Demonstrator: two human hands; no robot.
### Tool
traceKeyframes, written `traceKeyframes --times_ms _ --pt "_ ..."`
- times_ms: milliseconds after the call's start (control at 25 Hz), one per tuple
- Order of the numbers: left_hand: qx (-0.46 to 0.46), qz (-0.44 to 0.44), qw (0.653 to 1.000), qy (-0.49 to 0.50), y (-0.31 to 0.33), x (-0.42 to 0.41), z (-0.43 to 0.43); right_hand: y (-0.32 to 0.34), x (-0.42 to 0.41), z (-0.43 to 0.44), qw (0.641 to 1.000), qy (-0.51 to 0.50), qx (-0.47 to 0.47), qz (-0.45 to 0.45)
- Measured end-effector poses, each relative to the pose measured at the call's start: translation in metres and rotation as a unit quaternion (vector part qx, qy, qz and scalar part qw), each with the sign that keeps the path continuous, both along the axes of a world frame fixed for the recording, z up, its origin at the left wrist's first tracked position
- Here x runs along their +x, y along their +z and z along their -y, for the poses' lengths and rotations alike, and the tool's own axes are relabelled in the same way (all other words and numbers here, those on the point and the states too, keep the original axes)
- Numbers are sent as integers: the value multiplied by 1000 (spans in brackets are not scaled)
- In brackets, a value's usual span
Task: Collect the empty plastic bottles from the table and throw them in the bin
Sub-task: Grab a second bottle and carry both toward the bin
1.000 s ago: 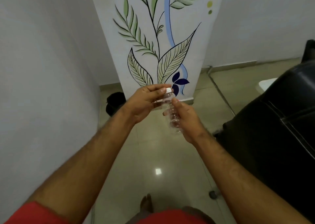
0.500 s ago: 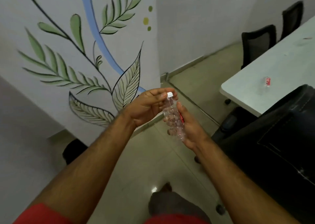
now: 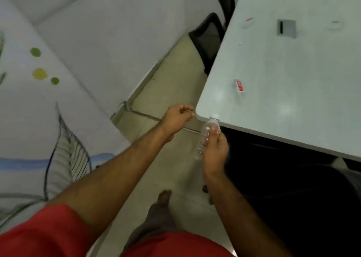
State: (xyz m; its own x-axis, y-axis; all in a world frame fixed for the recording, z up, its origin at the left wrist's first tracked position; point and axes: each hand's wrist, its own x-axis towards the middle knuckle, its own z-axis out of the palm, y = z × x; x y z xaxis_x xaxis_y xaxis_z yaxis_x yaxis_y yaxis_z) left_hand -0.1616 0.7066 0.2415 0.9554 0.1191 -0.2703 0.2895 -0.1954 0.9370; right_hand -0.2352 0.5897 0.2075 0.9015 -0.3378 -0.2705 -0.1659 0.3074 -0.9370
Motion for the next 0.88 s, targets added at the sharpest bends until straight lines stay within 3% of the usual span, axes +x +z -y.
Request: traceKeyframes --times_ms 240,400,480,640,720,800,880 --pt "61 -24 986 -156 -60 164 50 -39 103 12 981 -172 -9 -88" --pt "108 -47 970 -212 -90 249 70 -46 170 17 965 -226 -14 -133" --pt "173 -34 945 -276 -109 285 84 -48 205 23 951 -254 -17 -173" --pt "336 117 856 -375 -143 348 115 -68 257 39 926 -303 -17 -225" --pt "338 113 876 -324 -156 366 132 -79 274 44 917 -317 -27 -242" --pt "279 33 926 -251 -166 376 149 -89 289 50 906 -334 -37 -257" --pt "221 -62 953 -198 -176 383 163 -97 298 57 899 -343 -44 -269"
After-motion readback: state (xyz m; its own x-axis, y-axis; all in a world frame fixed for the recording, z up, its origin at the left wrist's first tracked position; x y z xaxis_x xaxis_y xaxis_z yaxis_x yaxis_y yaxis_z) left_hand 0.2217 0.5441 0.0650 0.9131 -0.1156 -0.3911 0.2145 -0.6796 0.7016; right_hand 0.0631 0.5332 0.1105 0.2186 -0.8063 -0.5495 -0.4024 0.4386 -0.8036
